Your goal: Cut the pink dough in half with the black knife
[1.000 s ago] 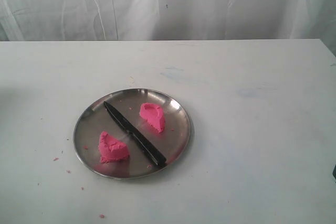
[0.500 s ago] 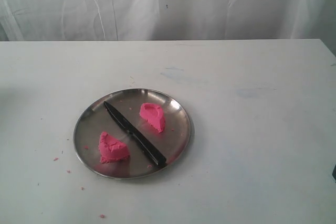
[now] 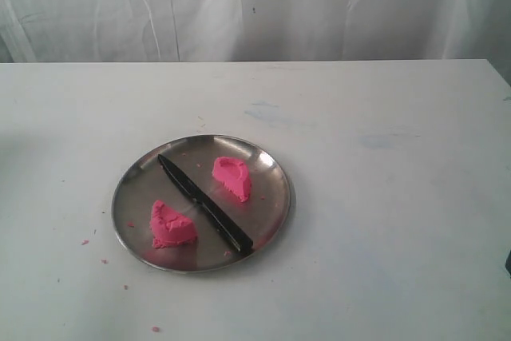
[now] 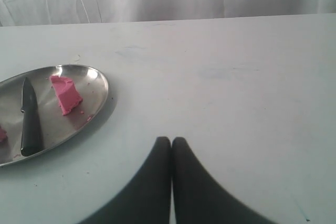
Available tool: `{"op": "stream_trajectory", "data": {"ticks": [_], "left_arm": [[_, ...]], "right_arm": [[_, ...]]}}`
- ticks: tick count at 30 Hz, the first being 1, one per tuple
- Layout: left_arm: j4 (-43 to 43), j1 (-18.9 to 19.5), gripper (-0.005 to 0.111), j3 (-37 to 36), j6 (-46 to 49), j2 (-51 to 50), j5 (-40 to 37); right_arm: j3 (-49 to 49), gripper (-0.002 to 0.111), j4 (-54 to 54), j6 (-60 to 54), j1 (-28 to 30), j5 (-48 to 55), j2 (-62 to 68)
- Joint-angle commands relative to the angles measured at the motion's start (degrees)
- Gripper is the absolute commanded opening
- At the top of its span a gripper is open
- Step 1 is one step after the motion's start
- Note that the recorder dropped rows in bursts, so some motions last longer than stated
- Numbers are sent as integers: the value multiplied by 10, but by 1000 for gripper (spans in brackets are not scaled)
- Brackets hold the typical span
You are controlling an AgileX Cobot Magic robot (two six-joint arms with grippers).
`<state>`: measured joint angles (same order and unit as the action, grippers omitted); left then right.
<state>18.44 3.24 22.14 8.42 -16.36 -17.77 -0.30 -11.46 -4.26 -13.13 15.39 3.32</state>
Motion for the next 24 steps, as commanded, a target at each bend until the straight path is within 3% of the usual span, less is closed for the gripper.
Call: {"op": "stream_trajectory", "data": {"ticks": [1, 11, 24], "left_arm": [[-35, 1, 0, -66, -45, 42, 47], [-55, 1, 0, -217, -99, 150, 96], [-54, 1, 0, -221, -69, 164, 70]], "right_arm": [[3, 0, 4, 0, 3, -3, -4], [3, 0, 4, 0, 3, -4, -4], [3, 0, 4, 0, 3, -3, -4]]}}
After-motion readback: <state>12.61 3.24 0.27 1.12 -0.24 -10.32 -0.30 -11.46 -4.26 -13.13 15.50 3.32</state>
